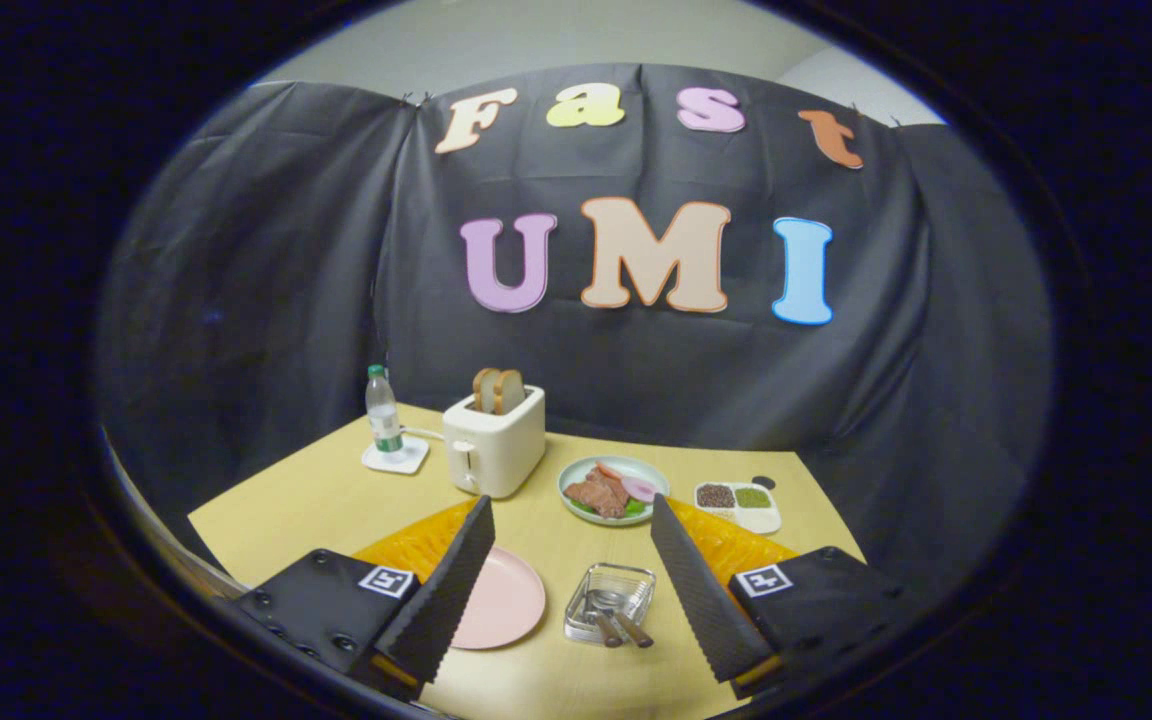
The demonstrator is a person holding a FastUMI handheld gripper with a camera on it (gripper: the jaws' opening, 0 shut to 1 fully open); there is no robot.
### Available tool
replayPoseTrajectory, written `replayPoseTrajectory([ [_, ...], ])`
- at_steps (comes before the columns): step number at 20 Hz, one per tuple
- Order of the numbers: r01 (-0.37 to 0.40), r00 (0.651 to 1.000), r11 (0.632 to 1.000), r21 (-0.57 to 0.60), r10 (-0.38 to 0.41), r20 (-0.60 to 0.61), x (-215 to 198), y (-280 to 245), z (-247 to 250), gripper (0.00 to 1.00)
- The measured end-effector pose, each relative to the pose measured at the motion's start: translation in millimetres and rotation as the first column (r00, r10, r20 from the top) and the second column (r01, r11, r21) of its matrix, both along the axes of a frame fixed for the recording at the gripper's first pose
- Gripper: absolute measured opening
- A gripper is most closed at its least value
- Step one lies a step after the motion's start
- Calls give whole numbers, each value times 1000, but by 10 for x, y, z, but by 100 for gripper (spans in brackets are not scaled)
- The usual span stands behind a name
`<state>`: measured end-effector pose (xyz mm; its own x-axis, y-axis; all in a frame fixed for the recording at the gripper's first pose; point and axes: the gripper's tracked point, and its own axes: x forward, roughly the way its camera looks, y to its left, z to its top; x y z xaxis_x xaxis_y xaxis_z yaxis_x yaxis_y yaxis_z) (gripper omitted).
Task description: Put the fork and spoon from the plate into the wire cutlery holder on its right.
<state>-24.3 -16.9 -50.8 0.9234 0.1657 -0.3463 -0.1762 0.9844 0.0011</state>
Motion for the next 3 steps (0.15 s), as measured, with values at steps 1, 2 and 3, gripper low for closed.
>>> replayPoseTrajectory([
  [1,5,1000,1000,19,-5,4,2,10,11,100],
  [2,12,1000,999,31,-12,10,-9,-8,15,100],
  [3,12,1000,999,36,-13,6,-18,-22,12,100],
])
